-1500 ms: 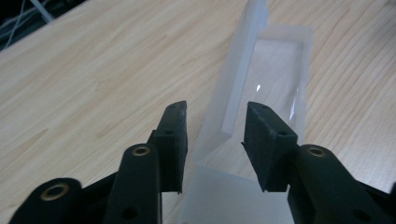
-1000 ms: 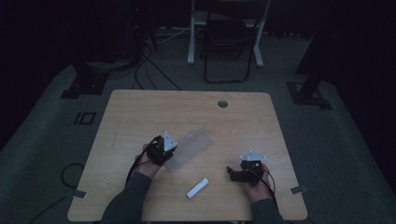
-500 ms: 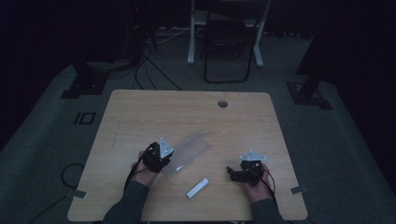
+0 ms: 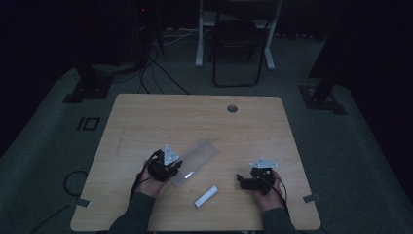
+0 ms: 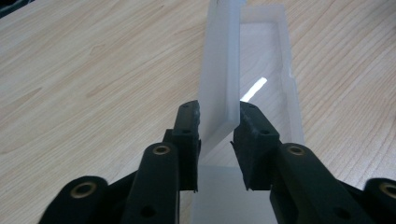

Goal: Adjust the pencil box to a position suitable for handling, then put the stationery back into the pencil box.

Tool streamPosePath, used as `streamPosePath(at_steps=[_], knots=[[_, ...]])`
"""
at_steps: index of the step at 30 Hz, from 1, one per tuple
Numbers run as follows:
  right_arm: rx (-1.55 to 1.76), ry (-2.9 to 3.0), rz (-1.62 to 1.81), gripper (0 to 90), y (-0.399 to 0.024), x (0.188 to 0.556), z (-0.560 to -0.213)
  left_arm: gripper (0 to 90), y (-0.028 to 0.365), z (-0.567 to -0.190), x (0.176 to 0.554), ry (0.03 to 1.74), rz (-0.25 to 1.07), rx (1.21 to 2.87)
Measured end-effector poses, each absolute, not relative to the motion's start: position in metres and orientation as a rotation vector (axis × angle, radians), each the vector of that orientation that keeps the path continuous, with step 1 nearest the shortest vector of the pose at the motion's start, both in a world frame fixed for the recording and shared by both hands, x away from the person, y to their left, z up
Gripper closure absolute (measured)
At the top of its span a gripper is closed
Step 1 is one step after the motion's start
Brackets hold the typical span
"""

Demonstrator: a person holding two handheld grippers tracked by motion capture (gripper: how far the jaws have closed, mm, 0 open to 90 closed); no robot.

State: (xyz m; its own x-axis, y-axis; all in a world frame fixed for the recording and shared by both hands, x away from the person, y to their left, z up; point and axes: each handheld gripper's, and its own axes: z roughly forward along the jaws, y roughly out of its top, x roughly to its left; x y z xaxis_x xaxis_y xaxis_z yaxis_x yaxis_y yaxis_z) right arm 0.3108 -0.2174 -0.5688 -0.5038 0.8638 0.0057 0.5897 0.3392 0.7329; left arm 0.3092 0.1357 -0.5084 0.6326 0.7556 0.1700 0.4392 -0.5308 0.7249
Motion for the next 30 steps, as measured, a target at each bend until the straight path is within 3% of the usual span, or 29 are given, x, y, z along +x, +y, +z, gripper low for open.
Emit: streamPosePath(at_steps=[10,30], knots=[[1.281,2.224,0.974,12.7,-0.217,0.311,-0.569,59.8,0.145,-0.501,0.3,0.944,0.615,2.149],[1.281,2.224,0.974,12.7,-0.217,0.311,-0.569,54.3,0.144,-0.48,0.277,0.839,0.566,2.075]])
